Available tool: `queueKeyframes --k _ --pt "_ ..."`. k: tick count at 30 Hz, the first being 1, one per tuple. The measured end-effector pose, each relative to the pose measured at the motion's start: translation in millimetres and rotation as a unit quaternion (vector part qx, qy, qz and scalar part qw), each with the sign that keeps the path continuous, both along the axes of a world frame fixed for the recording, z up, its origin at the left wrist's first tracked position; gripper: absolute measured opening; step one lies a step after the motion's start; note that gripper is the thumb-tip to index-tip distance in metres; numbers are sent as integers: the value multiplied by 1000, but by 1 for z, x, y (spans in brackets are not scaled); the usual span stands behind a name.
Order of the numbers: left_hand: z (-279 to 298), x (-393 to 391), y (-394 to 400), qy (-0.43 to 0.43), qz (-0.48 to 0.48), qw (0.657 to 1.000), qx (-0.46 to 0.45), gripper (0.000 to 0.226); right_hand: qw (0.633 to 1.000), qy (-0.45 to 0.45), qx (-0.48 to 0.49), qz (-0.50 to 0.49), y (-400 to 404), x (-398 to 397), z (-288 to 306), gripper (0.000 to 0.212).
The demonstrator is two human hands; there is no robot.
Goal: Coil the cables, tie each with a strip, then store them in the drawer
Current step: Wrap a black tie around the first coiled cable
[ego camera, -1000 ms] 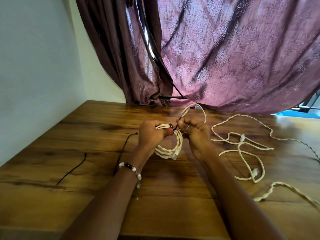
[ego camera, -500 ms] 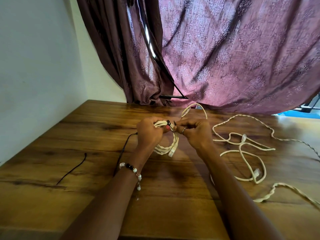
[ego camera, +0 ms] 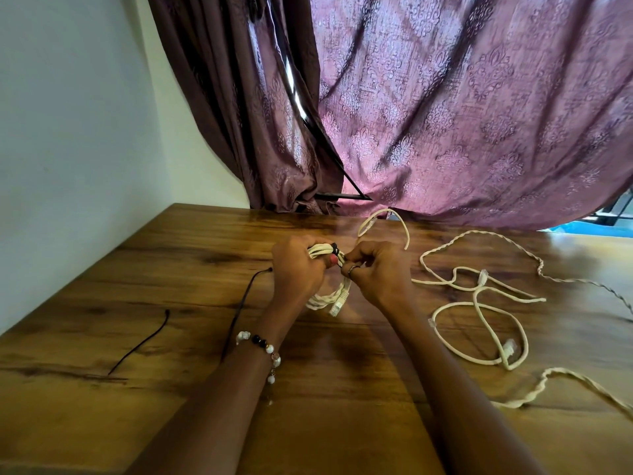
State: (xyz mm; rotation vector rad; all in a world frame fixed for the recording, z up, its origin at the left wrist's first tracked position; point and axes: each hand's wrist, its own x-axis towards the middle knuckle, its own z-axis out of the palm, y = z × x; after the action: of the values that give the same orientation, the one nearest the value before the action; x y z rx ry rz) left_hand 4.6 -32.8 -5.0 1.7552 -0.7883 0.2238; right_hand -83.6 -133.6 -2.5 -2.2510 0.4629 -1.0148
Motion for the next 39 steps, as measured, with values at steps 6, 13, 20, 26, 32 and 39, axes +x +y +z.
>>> queueKeyframes --k 6,13,20,26,32,39 --pt "0 -3 -2 2 -5 1000 16 24 999 -6 -45 -7 2 0 -1 6" --pt "-3 1 -4 -11 -13 1000 26 26 990 -26 -139 5 -1 2 -1 2" --pt "-2 4 -2 12 -20 1000 10 25 986 -21 -164 18 -6 2 -2 8" --pt "-2 6 -2 21 -32 999 14 27 988 -39 -144 31 -6 -2 1 12" --pt "-2 6 -2 26 -37 999 15 27 985 -34 -167 37 -12 -5 0 14" --pt "-1 7 -1 31 -37 999 19 27 974 -61 -213 48 -10 -3 1 10"
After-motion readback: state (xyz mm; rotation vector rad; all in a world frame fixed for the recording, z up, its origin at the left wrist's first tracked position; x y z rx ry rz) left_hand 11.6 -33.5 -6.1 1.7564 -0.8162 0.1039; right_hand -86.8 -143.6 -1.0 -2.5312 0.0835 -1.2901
